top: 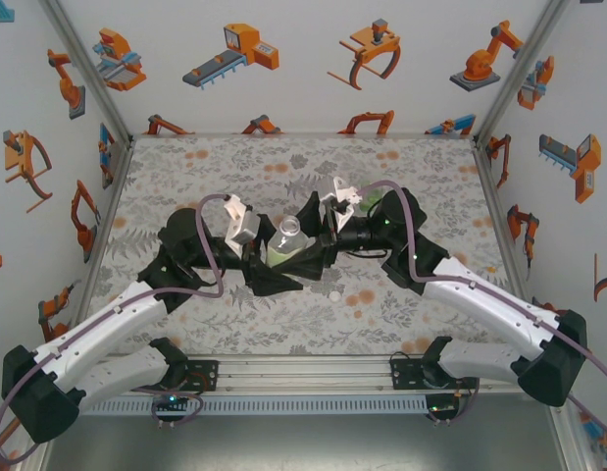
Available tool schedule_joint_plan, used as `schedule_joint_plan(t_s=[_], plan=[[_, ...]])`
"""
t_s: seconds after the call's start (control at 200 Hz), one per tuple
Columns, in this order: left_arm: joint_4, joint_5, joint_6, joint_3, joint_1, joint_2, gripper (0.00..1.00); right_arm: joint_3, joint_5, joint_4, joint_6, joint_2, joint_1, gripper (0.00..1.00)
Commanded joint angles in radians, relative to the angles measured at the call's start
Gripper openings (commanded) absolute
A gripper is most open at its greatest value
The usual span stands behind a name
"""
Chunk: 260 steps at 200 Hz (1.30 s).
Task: Screw on the bottle caps
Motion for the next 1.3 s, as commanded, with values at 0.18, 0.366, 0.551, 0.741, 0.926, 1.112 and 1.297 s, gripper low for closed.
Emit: schedule_joint_plan(t_s=[0.18, 0.366, 0.551, 0.741, 0.926, 1.112, 1.297], plan=[[-0.133, -0.098, 0.044, 0.028, 0.040, -0.047, 0.27, 0.049, 0.308, -0.277, -0.187, -0.131, 0.003, 0.69], [-0.247, -0.170, 0.101, 0.027, 0.101, -0.101, 0.06, 0.038, 0.650, -0.414, -0.149, -0.194, 0.003, 0.74], [-0.464, -0.227, 0.123, 0.096, 0.188, -0.108, 0.00, 0.028, 0.932, -0.611, -0.034, -0.176, 0.003, 0.68], [-0.598, -0.244, 0.275, 0.114, 0.233, -0.124, 0.00, -0.036, 1.063, -0.728, 0.165, -0.128, 0.003, 0.57], [-0.528, -0.359, 0.355, -0.010, 0.233, -0.186, 0.00, -0.070, 1.068, -0.853, 0.305, -0.036, 0.003, 0.52], [-0.565, -0.412, 0.411, -0.026, 0.233, -0.202, 0.00, -0.130, 1.018, -0.863, 0.400, 0.032, 0.003, 0.52], [-0.596, -0.461, 0.415, -0.026, 0.233, -0.220, 0.00, -0.149, 0.996, -0.870, 0.437, 0.111, 0.001, 0.51]])
